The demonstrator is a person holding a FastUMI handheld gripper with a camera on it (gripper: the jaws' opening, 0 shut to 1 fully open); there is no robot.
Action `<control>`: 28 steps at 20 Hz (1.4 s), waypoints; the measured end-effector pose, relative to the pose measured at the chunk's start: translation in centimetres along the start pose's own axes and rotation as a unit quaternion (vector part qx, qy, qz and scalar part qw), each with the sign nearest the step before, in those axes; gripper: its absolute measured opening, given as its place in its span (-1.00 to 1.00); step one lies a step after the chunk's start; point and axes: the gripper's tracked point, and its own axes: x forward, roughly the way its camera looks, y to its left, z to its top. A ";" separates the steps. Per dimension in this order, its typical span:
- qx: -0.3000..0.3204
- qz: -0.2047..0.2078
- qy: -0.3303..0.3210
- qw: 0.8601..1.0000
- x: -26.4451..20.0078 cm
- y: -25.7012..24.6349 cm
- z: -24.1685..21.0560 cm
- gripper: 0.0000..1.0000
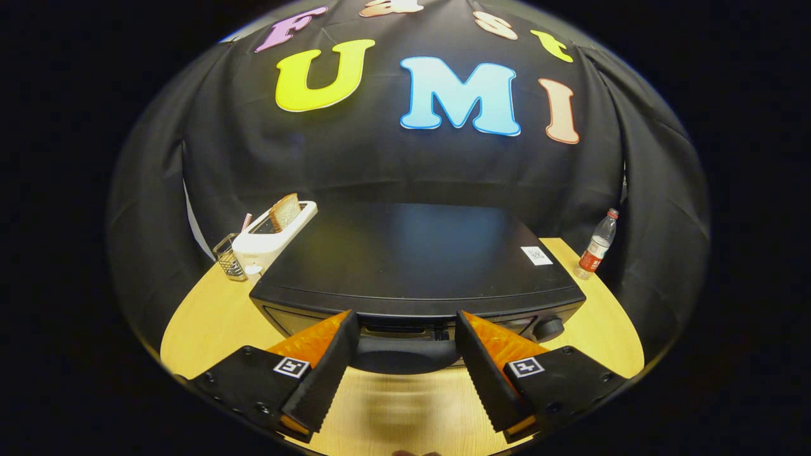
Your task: Open the toaster oven, put the food inside, and close the toaster oven door.
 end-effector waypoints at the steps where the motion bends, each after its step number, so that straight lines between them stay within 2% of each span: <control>1: 0.000 0.001 0.001 1.000 -0.1 0.0 0.0 0.95; 10: 0.015 0.004 0.016 1.000 -3.0 -0.1 -3.9 0.96; 16: 0.000 0.001 0.040 0.999 -4.9 0.2 -7.3 0.96; 20: -0.014 0.004 0.091 0.996 -6.0 0.4 -11.3 0.95; 24: -0.012 0.028 0.168 0.985 -5.2 0.4 -16.3 0.96; 28: -0.020 0.028 0.201 0.979 -5.5 -1.0 -18.5 0.96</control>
